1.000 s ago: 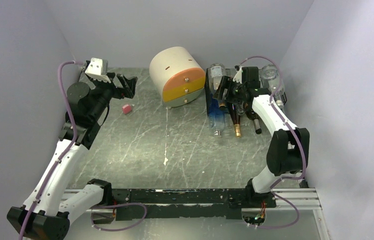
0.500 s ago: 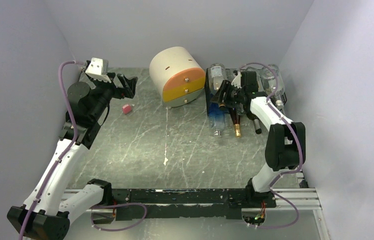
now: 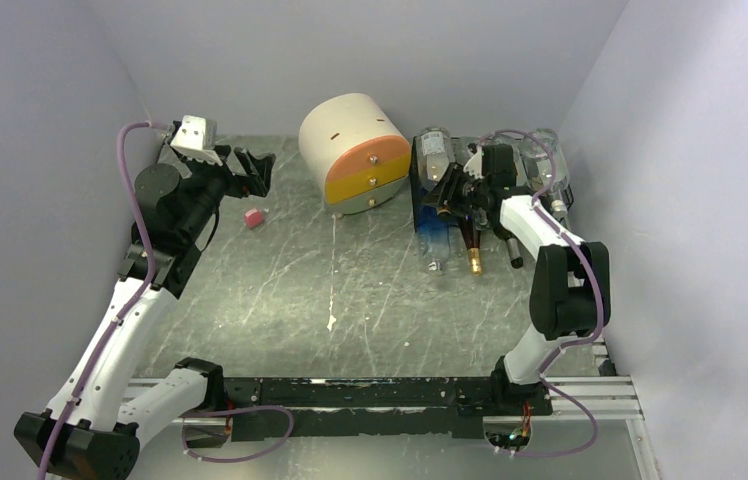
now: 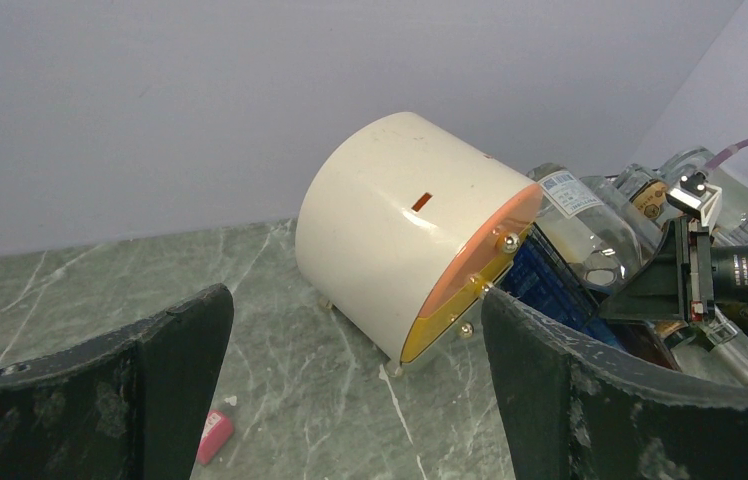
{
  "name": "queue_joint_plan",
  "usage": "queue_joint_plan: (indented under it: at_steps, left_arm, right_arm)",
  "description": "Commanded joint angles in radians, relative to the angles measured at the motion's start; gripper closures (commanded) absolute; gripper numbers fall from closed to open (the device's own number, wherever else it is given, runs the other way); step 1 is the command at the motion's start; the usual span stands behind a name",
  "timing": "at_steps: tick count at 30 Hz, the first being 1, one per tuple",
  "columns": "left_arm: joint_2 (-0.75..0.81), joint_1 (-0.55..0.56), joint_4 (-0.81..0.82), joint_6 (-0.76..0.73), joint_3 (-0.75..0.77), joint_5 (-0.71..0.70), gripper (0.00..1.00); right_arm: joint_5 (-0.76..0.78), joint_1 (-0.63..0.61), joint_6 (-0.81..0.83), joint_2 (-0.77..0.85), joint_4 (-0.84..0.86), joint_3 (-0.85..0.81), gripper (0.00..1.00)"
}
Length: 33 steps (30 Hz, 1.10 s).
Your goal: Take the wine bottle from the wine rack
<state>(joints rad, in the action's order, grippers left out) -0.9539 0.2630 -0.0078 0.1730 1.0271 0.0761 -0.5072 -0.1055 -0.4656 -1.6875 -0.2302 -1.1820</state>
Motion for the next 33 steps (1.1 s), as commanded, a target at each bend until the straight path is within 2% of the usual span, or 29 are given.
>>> queue_joint_plan:
  at_steps: [1, 4, 17, 33]
  left_arm:
    - [0.011, -0.009, -0.003, 0.003, 0.005, 0.014, 0.02]
    - [0.010, -0.010, 0.000, 0.002, 0.004, 0.012, 0.02]
    - [0.001, -0.010, 0.000, 0.005, 0.004, 0.014, 0.02]
    - [0.001, -0.009, 0.001, 0.006, 0.002, 0.019, 0.02]
  right_arm:
    - [-0.036, 0.000, -0.045, -0.012, 0.080, 0.023, 0.62]
    - [-0.064, 0.006, -0.080, 0.009, 0.122, 0.049, 0.72]
    - [-0.179, 0.054, -0.309, 0.166, 0.434, 0.221, 1.00]
    - [-0.243, 0.102, -0.454, 0.280, 0.711, 0.365, 1.00]
